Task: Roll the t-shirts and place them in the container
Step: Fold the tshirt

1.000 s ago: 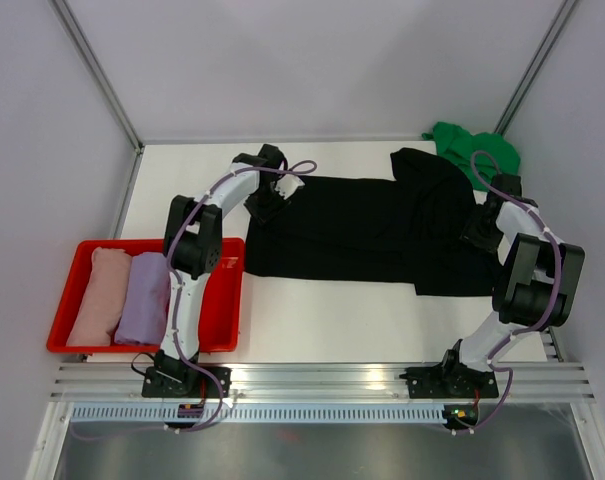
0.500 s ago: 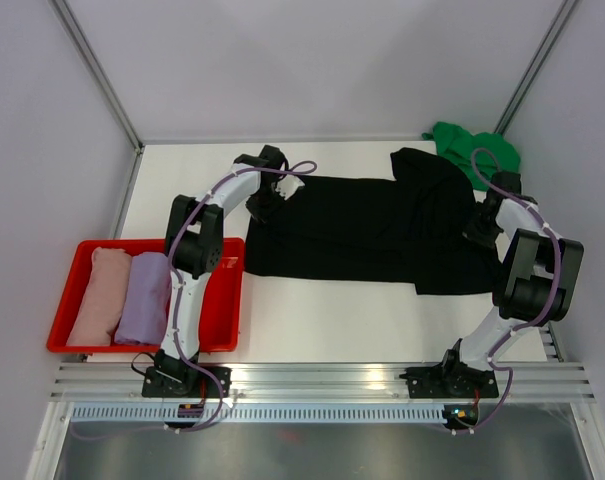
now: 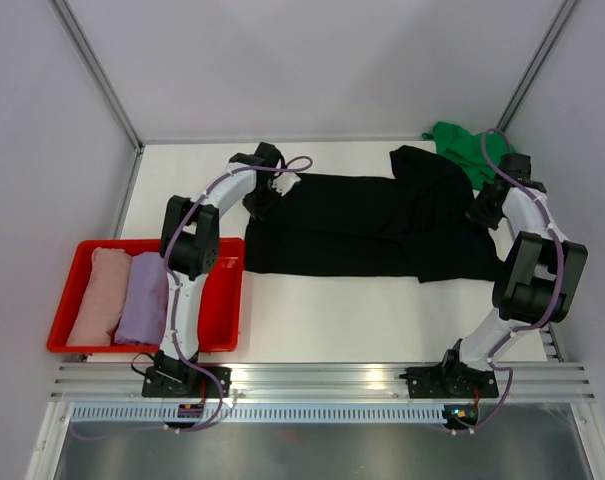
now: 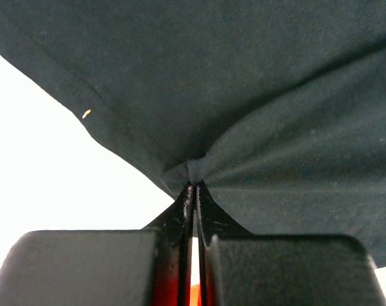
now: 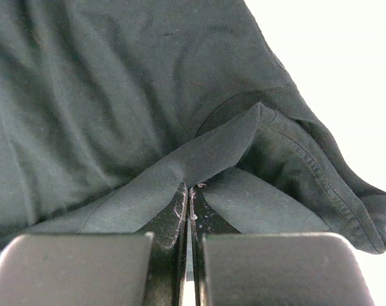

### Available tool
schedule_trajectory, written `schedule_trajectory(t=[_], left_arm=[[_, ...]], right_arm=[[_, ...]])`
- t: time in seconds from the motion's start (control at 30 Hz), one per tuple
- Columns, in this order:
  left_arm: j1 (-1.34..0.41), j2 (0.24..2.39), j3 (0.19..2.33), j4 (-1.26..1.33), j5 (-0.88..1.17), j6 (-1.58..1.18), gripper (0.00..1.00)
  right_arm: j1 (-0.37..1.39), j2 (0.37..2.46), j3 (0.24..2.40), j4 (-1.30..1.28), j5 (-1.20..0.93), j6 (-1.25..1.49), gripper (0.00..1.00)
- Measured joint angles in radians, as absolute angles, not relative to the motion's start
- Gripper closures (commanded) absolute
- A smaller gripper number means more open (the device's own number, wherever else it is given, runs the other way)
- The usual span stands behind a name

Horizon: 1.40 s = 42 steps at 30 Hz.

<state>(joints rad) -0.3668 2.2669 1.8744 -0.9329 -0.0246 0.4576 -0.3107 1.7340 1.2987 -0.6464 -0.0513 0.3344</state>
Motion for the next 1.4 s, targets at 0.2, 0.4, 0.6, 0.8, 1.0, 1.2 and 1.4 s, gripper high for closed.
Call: schedule_trajectory(t=[0.2,0.4,0.6,0.8,1.0,1.2,1.4], left_arm=[[-0.358,2.262,1.874,-0.931,-0.024,0.447,0.98],[-0.358,2.262,1.871,-0.924,-0.025,0.441,0.98],[-0.358,2.262,1.87,-0.913,-0.025,0.438,0.98],[-0.358,2.262,1.869,-0.908,-0.026,0.434,0.98],[-0.355,2.262,1.865,-0.904,-0.026,0.43,0.98],[-0.355,2.262,1.863,-0.902,-0.026,0.43,0.8],[-0.353,2.259,1.858,-0.902,-0.026,0.422,0.68]], right_arm=[[-0.31,1.734,1.348,-0.691,-0.065,0.348,1.0],[-0.31,1.771,1.409,-0.709,-0.079,0.369,1.0],[-0.31,1.84,1.456,-0.693,-0.086,0.39,1.0],[-0.31,1.917,1.454,-0.659,-0.073,0.411,1.0],[-0.306,1.924,1.439,-0.609,-0.051,0.432,0.6],[-0.303,1.924,1.438,-0.591,-0.018,0.41,0.4],[-0.302,1.873,1.372,-0.594,0.067,0.403,0.46]])
